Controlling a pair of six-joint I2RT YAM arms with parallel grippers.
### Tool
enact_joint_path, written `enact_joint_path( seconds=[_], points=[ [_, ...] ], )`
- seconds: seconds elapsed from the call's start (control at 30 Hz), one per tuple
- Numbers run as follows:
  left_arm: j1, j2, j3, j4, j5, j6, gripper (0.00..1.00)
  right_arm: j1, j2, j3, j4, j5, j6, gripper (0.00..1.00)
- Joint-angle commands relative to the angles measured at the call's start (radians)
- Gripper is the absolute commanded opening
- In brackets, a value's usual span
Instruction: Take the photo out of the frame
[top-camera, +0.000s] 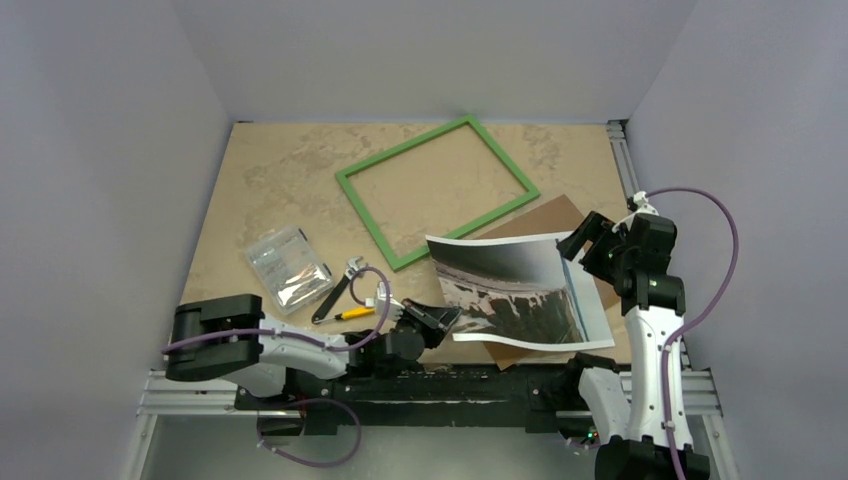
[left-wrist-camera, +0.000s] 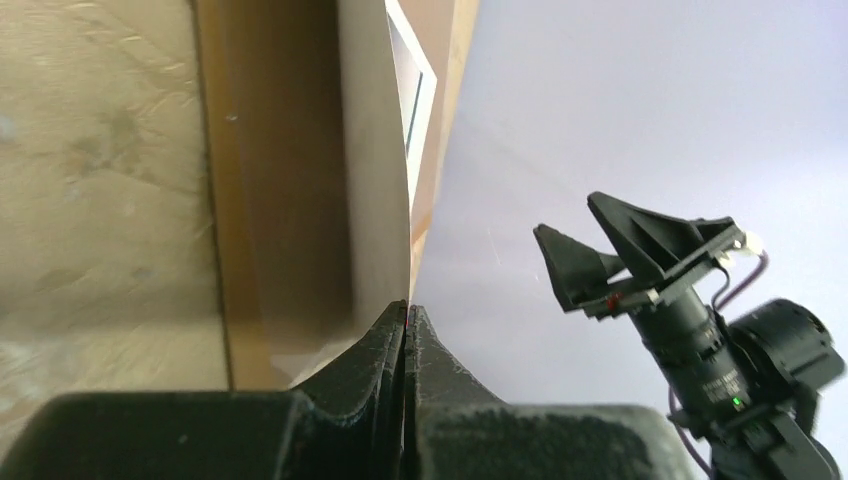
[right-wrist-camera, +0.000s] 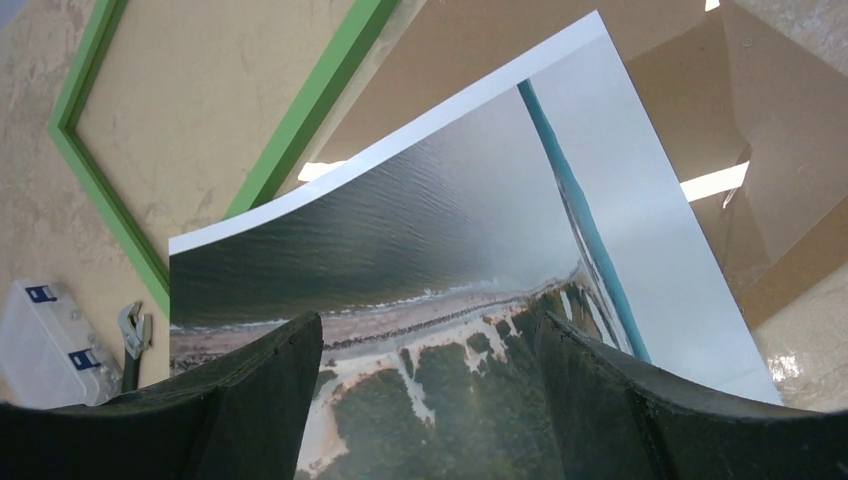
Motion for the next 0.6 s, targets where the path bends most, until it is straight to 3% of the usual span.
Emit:
enact_joint_path(
  seconds=[0.0, 0.3, 0.43, 0.57],
  points=[
    [0.015, 0.105, 0.202, -0.112, -0.057, 0.017, 0.0, 0.004, -0.017, 0.036, 0.015, 0.009, -0.026, 0.76],
    [0.149, 0.213, 0.38, -0.147, 0.03, 0.12, 0.0, 0.004, -0.021, 0.042, -0.006, 0.033, -0.027, 0.76],
    [0.174, 0.127, 0.347, -0.209, -0.025, 0.181, 0.0, 0.003, -0.014, 0.044, -0.005, 0.034, -0.026, 0.76],
    [0.151, -0.043, 0.217, -0.352, -0.087, 0.169, 0.0, 0.003, -0.013, 0.041, 0.002, 0.025, -0.024, 0.76]
  ],
)
